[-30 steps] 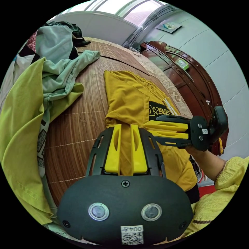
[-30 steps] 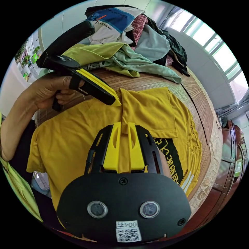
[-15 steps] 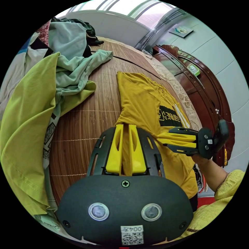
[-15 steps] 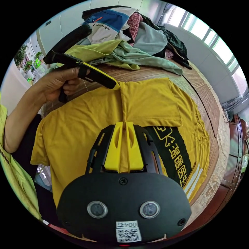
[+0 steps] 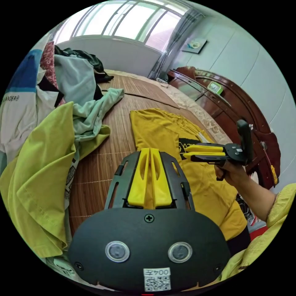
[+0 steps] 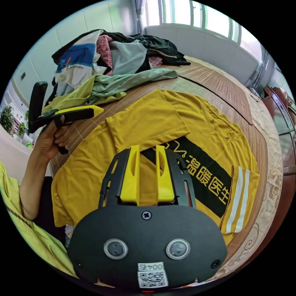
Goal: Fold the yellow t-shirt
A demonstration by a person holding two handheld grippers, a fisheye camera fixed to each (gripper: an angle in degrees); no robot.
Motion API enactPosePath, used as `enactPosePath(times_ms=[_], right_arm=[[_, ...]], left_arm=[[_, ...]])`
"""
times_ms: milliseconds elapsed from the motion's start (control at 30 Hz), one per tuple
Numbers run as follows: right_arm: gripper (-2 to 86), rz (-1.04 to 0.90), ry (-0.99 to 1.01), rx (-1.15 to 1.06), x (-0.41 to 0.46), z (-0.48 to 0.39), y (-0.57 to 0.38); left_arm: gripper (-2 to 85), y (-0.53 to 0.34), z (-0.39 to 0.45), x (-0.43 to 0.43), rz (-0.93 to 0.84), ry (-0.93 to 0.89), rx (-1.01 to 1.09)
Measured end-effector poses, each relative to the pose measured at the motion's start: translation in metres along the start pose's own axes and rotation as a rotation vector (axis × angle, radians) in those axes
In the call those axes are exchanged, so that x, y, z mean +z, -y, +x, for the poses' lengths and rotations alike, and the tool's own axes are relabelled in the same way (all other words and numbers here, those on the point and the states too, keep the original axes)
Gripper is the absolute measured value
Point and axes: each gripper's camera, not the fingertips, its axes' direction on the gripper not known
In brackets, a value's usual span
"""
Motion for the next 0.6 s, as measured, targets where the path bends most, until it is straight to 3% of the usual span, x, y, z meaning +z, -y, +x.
enactPosePath(times_ms=[133,367,500,600], right_arm=[[0.7,-0.073,-0.084,-0.044,0.008,-0.009,-0.011],[-0.7,-0.069,-0.258,-0.025,-0.014,-0.007,-0.037],[-0.8,-0.025,-0.184,0.069,-0.088,0.012,-0.108],[-0.8,-0.036,-0.116,0.168,-0.135,0.028,-0.198]], left_arm=[[0.1,-0.006,0.001,0.046,-0.181,0.112,0.014],[0.1,-0.032,-0.032,0.057,-0.144,0.042,-0.044],[0.2,-0.056,-0.029,0.034,-0.023,0.048,0.059],[0.3,-0.086,-0.010,0.028,-0.061,0.058,0.187]])
